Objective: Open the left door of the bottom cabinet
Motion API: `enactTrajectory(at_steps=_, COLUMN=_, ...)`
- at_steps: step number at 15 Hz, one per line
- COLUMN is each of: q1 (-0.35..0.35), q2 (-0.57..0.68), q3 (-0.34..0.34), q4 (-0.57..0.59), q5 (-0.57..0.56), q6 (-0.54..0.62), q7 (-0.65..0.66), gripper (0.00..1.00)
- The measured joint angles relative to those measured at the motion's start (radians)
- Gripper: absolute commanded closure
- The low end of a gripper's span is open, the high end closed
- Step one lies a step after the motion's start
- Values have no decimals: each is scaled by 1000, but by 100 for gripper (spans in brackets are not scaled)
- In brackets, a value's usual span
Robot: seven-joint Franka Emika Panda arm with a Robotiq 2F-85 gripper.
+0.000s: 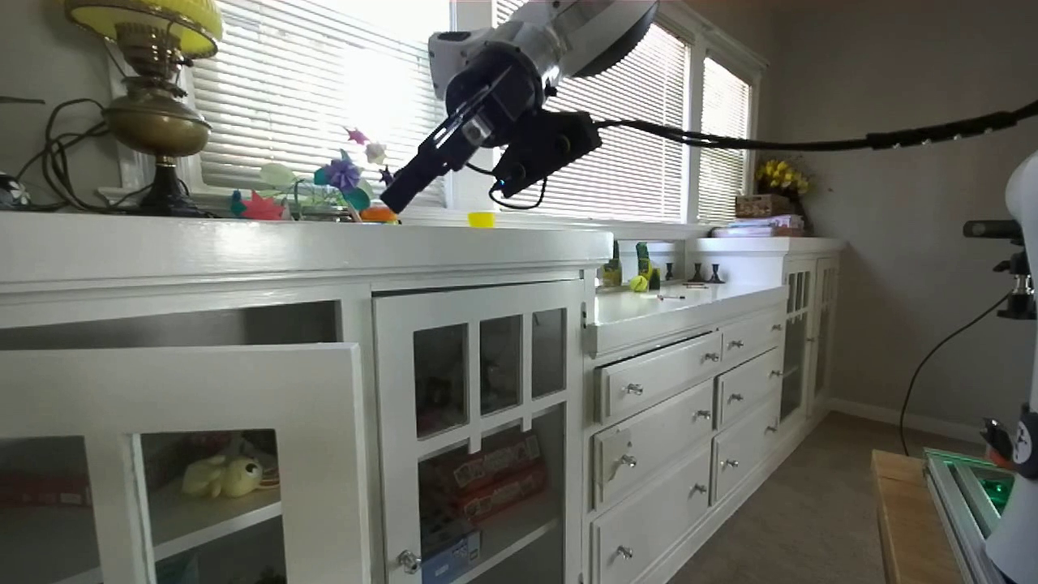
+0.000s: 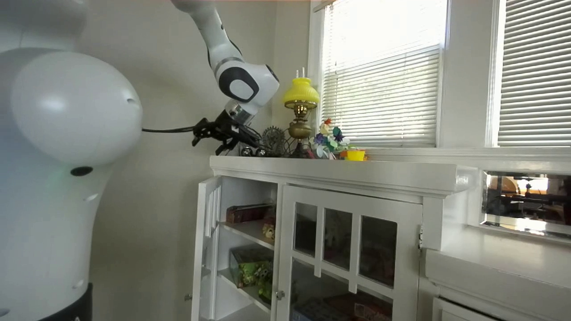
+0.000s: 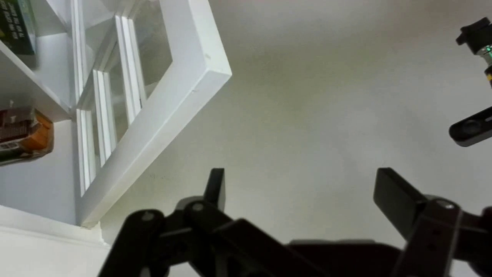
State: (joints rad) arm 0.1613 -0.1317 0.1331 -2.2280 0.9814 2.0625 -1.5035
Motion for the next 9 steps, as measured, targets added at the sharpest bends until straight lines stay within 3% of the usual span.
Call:
enactTrajectory(at_steps=5, q1=-35, q2=22, q3=-32, q4=5, q5=-103, q6=-9, q7=10, gripper=0)
enactTrajectory(at_steps=9, q1=-28, q2=130, q3=-16, q4=21, q5=-190, q6=57, q7=-28, gripper=0)
